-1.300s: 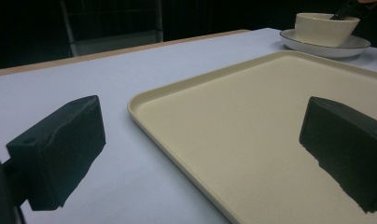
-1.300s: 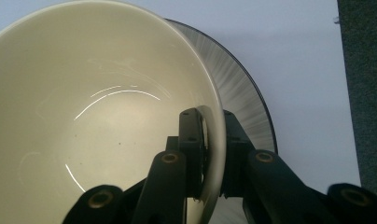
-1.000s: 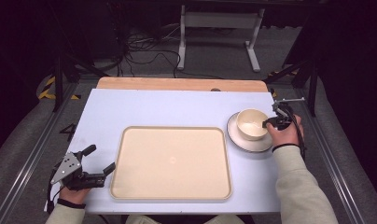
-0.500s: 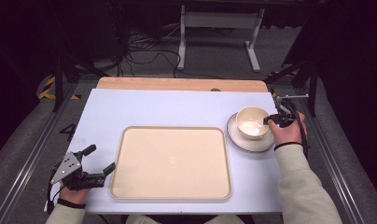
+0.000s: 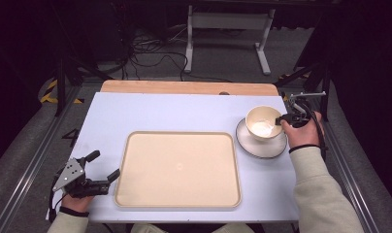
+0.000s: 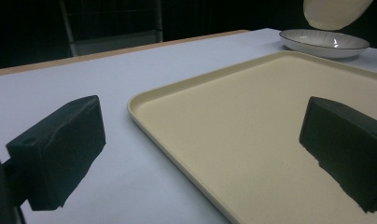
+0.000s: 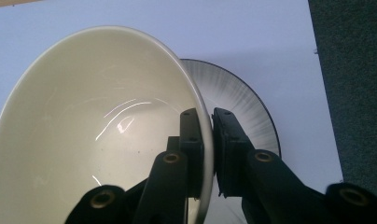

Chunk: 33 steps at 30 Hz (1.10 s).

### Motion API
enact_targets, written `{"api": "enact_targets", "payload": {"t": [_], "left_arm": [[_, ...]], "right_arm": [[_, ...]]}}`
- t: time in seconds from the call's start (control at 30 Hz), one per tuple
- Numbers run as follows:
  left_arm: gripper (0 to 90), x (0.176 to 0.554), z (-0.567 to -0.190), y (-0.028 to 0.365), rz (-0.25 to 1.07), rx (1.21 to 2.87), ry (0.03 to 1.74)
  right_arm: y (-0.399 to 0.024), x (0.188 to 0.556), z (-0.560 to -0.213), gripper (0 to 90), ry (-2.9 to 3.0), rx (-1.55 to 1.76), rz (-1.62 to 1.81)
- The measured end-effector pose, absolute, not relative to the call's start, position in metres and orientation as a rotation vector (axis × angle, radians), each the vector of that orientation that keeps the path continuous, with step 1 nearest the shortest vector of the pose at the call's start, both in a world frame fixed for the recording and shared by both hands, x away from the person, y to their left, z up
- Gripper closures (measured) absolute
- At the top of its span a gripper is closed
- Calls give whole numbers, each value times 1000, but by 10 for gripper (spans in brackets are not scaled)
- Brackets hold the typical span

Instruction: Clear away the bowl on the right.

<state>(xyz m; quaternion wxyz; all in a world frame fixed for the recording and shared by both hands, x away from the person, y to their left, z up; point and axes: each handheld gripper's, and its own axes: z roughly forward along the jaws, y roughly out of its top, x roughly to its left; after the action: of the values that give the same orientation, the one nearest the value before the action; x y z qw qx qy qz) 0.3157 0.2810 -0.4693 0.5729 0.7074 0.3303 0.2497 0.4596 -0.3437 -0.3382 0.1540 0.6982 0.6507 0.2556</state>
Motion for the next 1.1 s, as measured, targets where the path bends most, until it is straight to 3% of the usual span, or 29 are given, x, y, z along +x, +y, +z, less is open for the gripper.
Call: {"api": "enact_targets", "payload": {"t": [0.6, 1.1], "left_arm": [[9, 316, -469, 281, 584, 1658, 773], [9, 316, -469, 281, 586, 1653, 771]], "right_arm": [[-321, 450, -314, 834, 1934, 1946, 769], [-275, 441, -308, 832, 2043, 1894, 832]]}}
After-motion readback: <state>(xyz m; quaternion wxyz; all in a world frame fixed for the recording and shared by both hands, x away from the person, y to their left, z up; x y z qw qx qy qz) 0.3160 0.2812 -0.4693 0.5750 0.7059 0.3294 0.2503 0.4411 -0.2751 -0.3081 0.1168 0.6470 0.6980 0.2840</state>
